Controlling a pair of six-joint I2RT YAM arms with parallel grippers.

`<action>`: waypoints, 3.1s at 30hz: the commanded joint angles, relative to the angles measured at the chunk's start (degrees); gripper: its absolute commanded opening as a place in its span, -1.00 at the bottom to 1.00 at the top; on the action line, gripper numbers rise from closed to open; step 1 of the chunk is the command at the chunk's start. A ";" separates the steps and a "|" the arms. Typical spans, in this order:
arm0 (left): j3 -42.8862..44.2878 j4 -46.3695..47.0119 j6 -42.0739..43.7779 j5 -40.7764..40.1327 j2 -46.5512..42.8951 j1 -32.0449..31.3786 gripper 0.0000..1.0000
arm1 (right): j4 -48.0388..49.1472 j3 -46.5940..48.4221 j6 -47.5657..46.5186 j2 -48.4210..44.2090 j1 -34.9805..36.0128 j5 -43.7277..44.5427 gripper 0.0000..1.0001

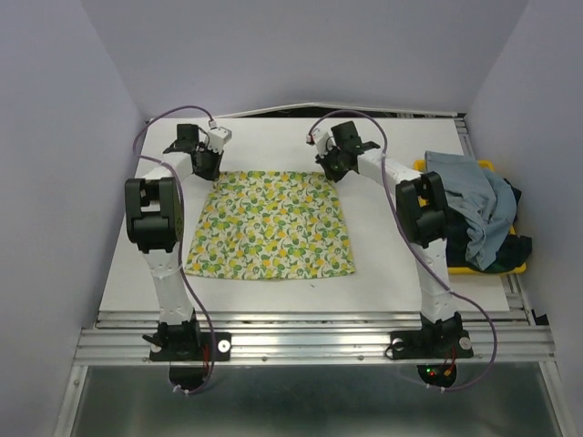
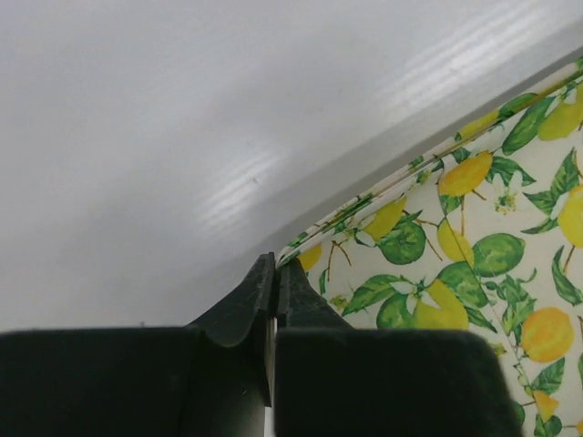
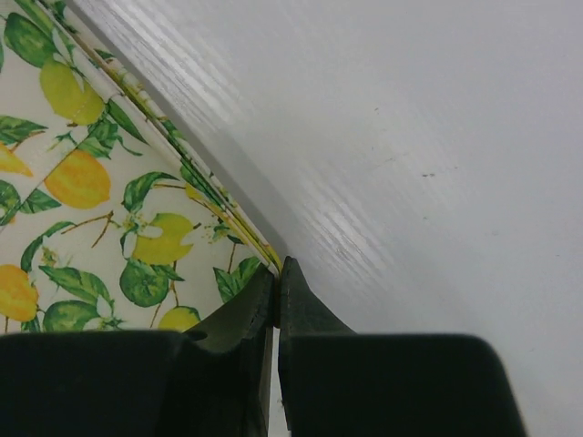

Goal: Fold and stack the skirts

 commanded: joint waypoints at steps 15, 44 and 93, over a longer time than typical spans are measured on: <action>-3.75 -9.54 -0.39 -5.84 -23.74 2.39 0.33 | -17.38 -23.71 3.73 -16.72 -2.93 -2.01 -0.99; -8.79 -10.60 1.55 1.29 -2.14 -20.36 -0.04 | -40.34 -18.91 0.93 -26.85 -2.00 -37.64 1.00; 25.32 -30.64 21.32 6.64 14.21 -10.79 0.25 | -19.78 -8.52 -18.41 -3.02 -3.19 -11.97 -0.87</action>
